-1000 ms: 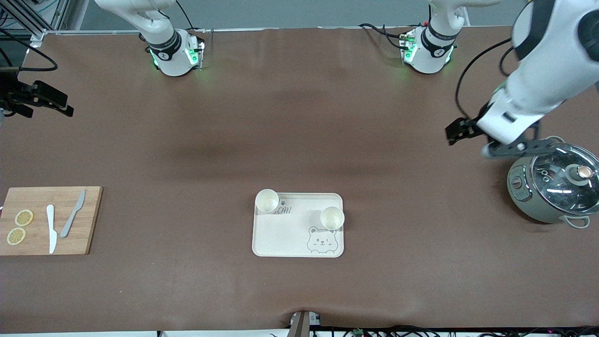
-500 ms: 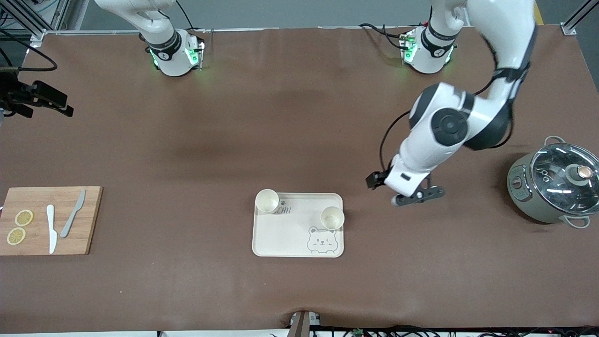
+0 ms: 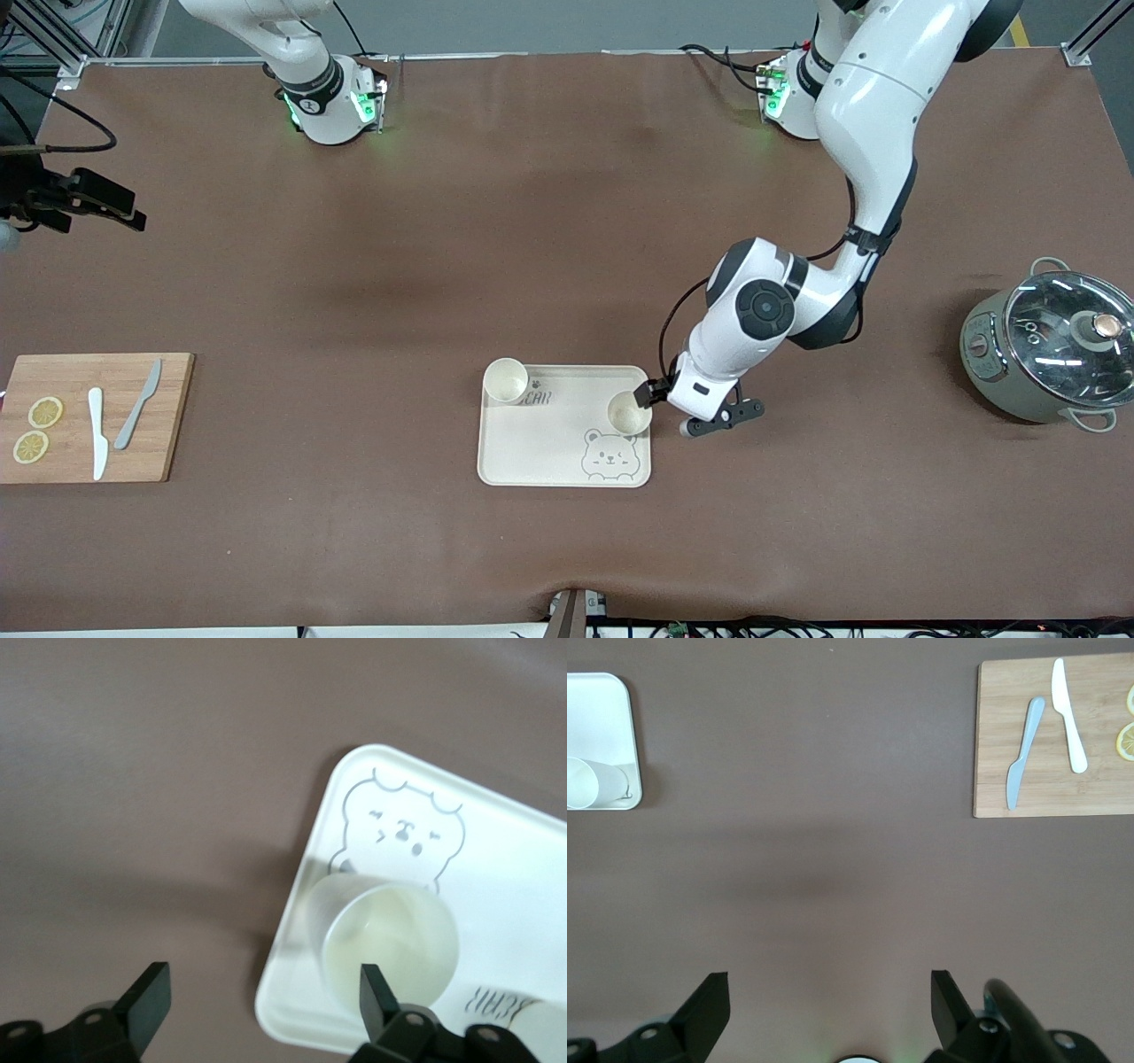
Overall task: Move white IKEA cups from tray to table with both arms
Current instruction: 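Close the left gripper around the white cup's rim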
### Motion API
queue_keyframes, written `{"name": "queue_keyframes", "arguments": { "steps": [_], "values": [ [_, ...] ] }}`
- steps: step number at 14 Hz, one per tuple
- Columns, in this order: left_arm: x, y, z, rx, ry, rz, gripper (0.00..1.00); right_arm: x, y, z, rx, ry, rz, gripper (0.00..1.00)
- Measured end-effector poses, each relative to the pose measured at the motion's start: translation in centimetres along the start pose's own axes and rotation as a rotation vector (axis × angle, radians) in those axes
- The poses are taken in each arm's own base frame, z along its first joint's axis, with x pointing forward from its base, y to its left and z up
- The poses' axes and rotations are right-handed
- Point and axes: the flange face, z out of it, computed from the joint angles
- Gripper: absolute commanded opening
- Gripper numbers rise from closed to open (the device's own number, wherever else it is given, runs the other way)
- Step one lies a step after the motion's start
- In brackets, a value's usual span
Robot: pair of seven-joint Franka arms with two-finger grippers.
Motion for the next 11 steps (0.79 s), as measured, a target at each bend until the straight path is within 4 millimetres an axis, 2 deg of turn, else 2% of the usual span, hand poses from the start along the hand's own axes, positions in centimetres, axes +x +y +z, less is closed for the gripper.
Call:
{"name": "queue_keyframes", "arguments": {
  "steps": [3,5,6,7,10,11],
  "values": [
    [0.9,0.3,1.0,-0.010,0.003,-0.007,0.72,1.2,0.1,1.8,-0.001,-0.030,0.003,1.00],
    [0.8,0.8,1.8,-0.013,-0.001,-0.003,0.67,1.9,0.1,2.8,-0.002,-0.047,0.004,1.00],
    [0.5,1.1,2.3,-0.012,-0.006,0.001,0.60,2.0,0.1,3.1,-0.003,-0.052,0.005,1.00],
    [0.2,1.4,2.7,-0.010,-0.010,0.007,0.48,2.1,0.1,3.3,-0.003,-0.055,0.005,1.00],
    [-0.5,1.7,3.8,-0.005,-0.022,0.015,0.05,2.7,0.2,4.3,-0.004,-0.074,0.007,1.00],
    [-0.6,1.7,4.0,-0.003,-0.024,0.015,0.00,2.9,0.2,4.7,-0.005,-0.081,0.008,1.00]
  ]
}}
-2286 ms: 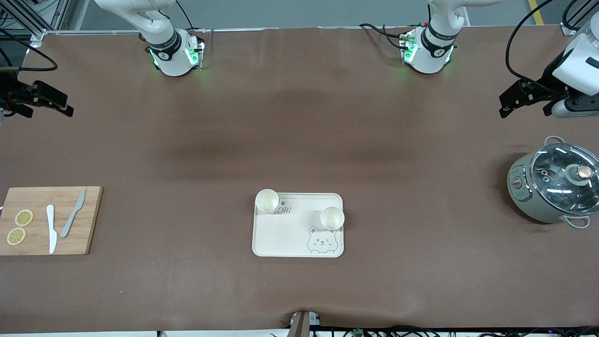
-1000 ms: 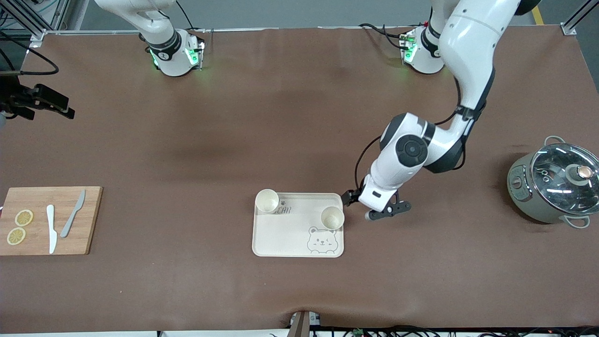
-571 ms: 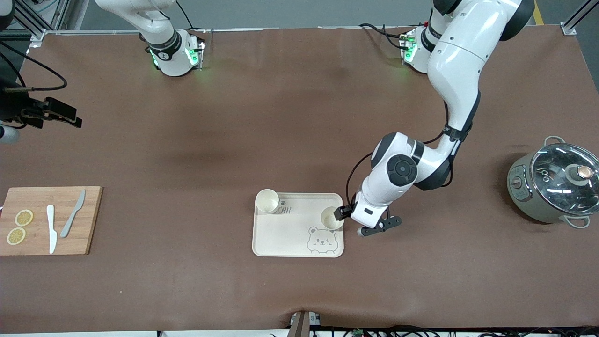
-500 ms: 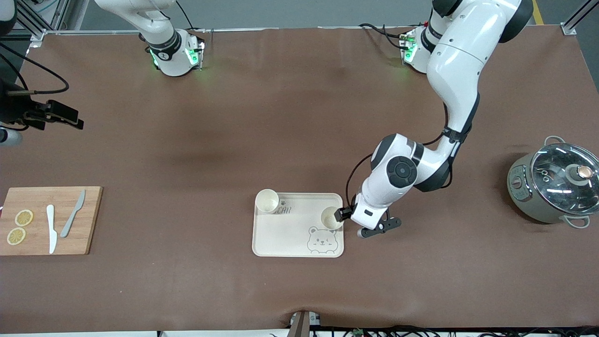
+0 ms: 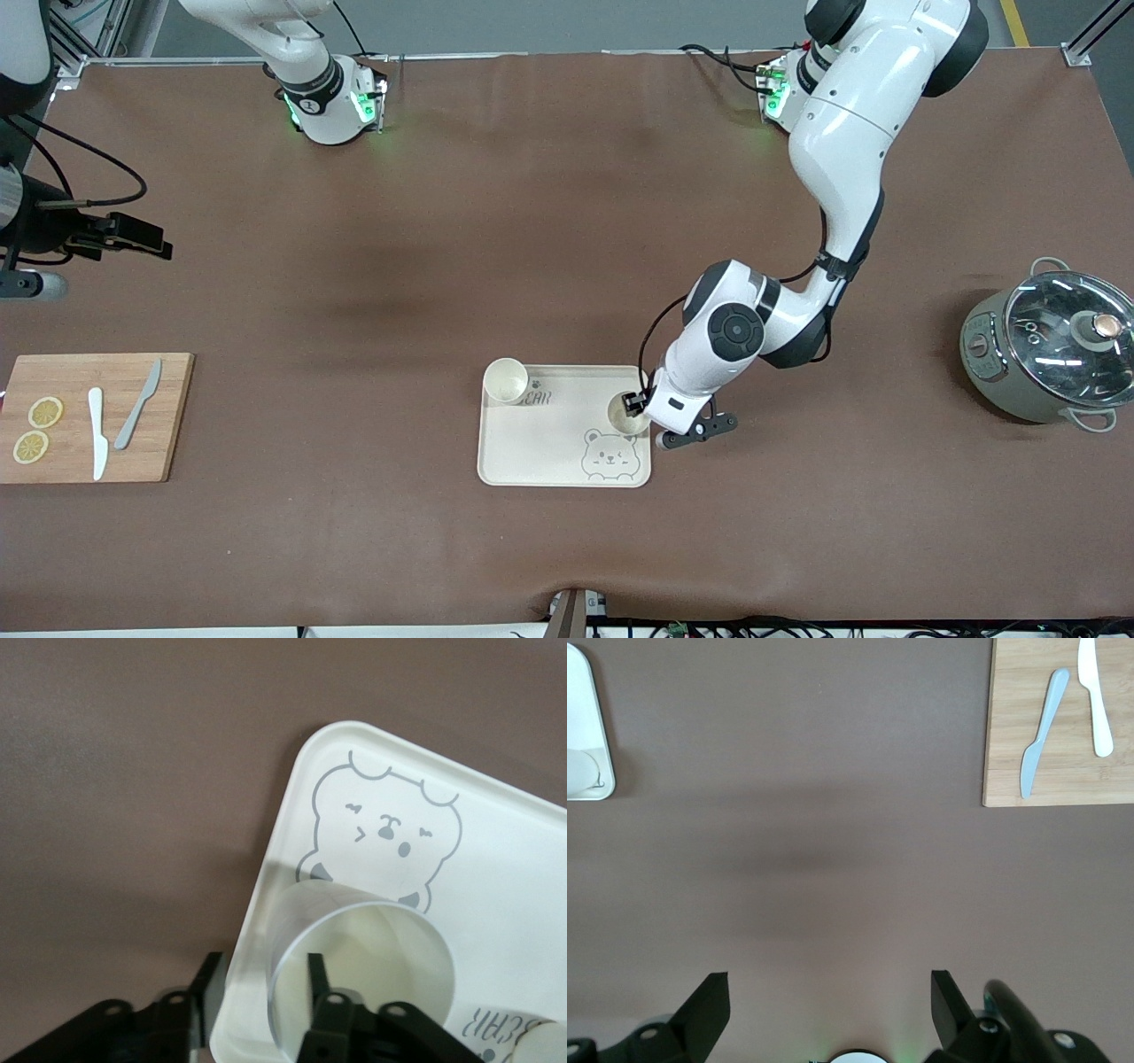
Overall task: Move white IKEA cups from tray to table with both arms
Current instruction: 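Close the left gripper around the white cup's rim, then carry the cup toward the pot while the right gripper grasps the other cup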
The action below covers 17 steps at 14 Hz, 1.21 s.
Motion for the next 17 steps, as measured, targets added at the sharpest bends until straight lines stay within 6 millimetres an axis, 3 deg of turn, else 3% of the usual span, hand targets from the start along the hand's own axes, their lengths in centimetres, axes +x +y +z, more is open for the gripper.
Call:
{"name": "queue_keyframes", "arguments": {
  "steps": [3,7,9,13,17],
  "values": [
    [-0.1,0.1,0.1,0.000,-0.001,0.001,0.00,0.7,0.6,1.2,0.000,-0.023,0.011,1.00],
    [0.0,0.5,-0.3,-0.004,0.011,0.015,0.00,3.0,4.1,5.9,0.008,-0.115,0.071,1.00],
    [0.5,0.8,-1.3,-0.011,0.029,0.021,0.00,3.2,4.8,6.4,0.011,-0.123,0.084,1.00],
    [3.2,-0.2,-5.9,-0.021,0.071,-0.004,0.00,3.2,4.6,5.2,0.011,-0.100,0.081,1.00],
    [6.2,-3.8,-12.4,0.032,0.063,-0.024,0.00,3.3,4.3,4.8,0.010,-0.093,0.075,1.00]
  ]
}}
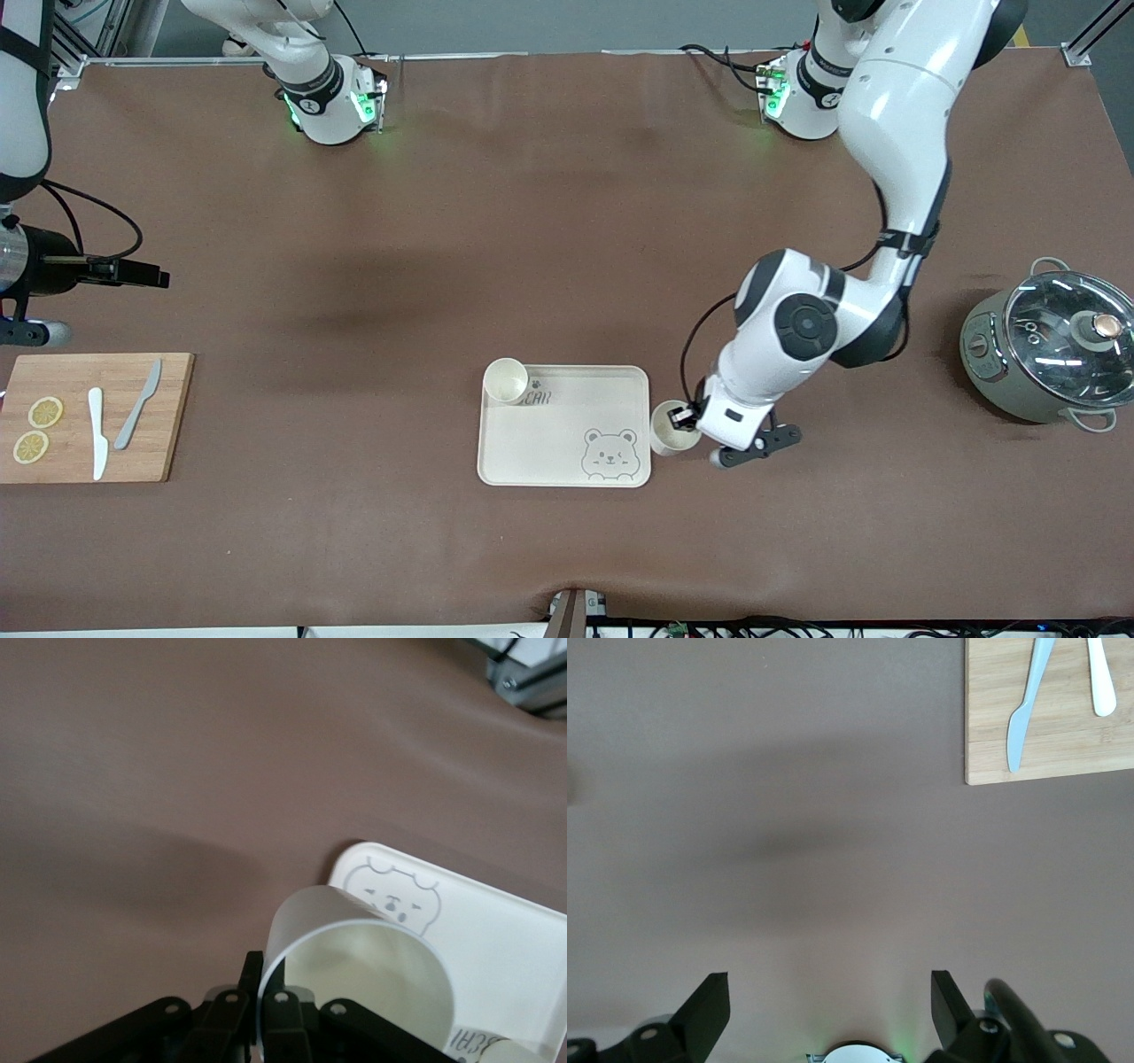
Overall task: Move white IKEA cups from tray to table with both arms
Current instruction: 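Carry the cup toward the pot while the right gripper grasps the other cup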
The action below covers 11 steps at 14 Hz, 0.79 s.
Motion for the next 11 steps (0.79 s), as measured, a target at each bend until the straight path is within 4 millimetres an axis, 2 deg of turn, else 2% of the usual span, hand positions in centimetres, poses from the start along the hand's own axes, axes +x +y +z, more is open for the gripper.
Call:
{"name": "queue_keyframes", "arguments": {
  "steps": [3,5,8,11],
  "values": [
    [2.4,-4.3,-3.8,0.040,-0.010,0.048,0.00,0.4,-3.1,-0.1,-0.011,0.032,-0.050,1.00],
    [3.1,-7.8,-5.0,0.071,-0.030,0.071,0.00,1.5,-5.6,0.1,-0.021,0.092,-0.086,1.00],
    [2.6,-13.0,-4.0,0.120,-0.085,0.069,0.00,3.5,-8.3,2.6,-0.034,0.099,-0.119,1.00],
    [1.9,-16.7,-2.3,0.156,-0.135,0.032,0.00,5.2,-10.7,5.4,-0.040,0.088,-0.111,1.00]
  ]
}}
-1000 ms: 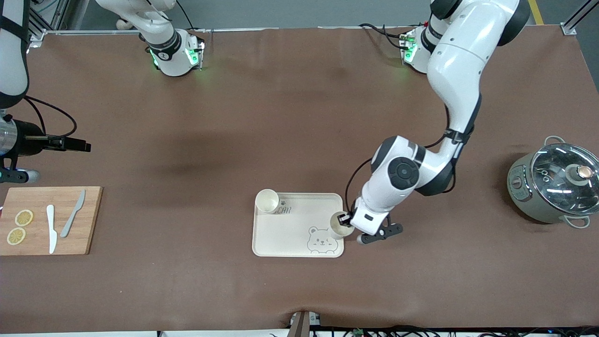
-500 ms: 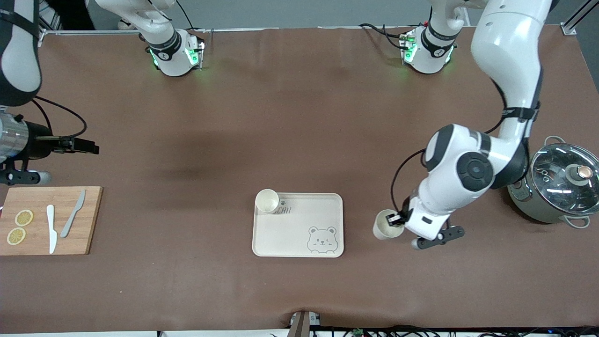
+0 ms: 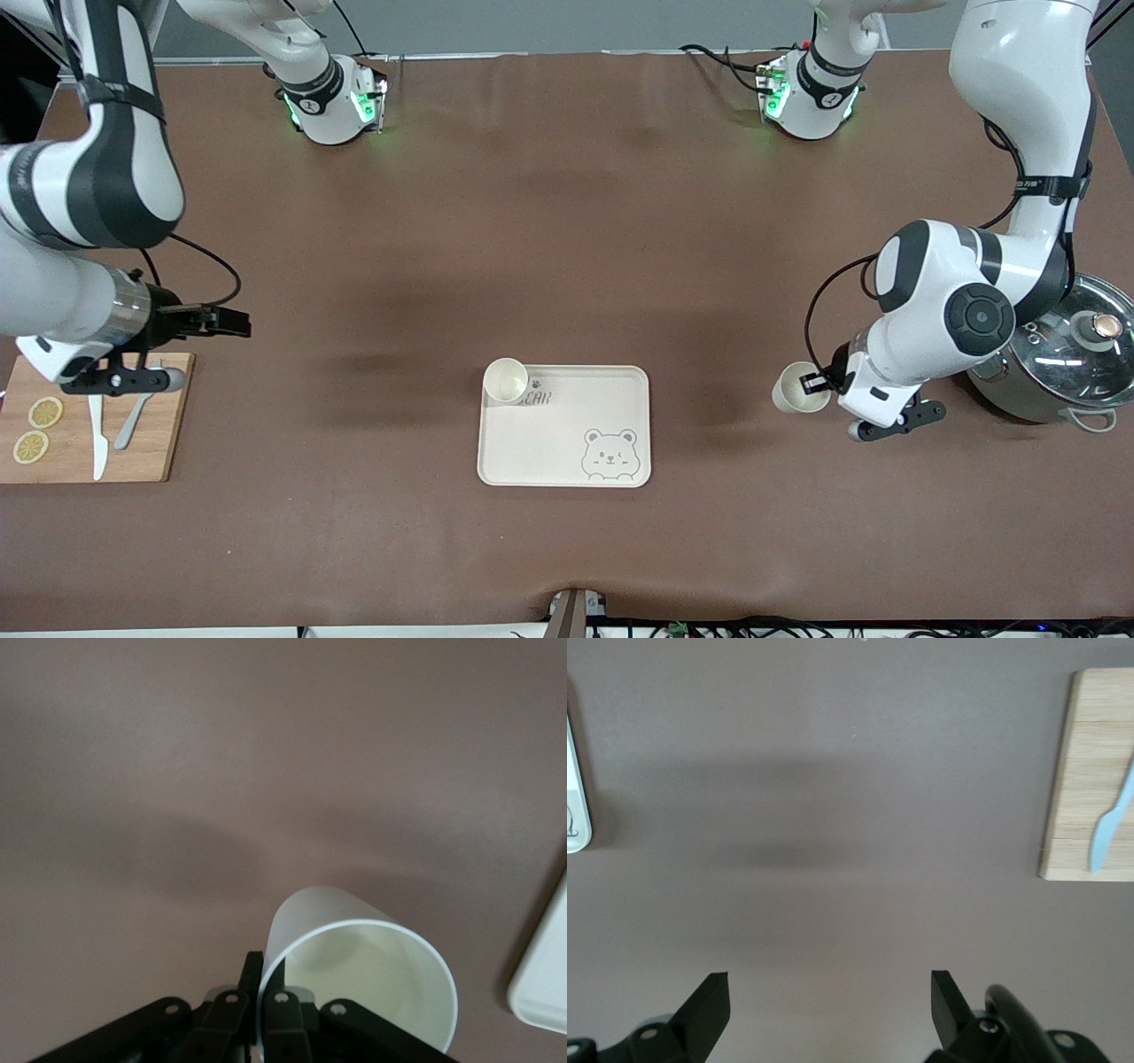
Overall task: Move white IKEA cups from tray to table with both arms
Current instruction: 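Carry the cup toward the pot while the right gripper grasps the other cup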
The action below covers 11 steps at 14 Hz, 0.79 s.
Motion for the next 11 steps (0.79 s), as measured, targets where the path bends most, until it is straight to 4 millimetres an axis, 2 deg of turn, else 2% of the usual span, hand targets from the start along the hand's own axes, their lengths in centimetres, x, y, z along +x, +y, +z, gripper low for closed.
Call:
{"name": "queue_keyframes", "arguments": {
  "steps": [6,11],
  "values": [
    [-0.1,-7.3,4.8,0.002,-0.014,-0.094,0.00,2.1,-8.0,4.6,0.070,0.009,0.051,1.00],
    [-1.8,-9.0,8.3,0.011,-0.042,-0.107,0.00,2.8,-16.0,8.0,0.084,0.060,0.135,1.00]
  ]
}}
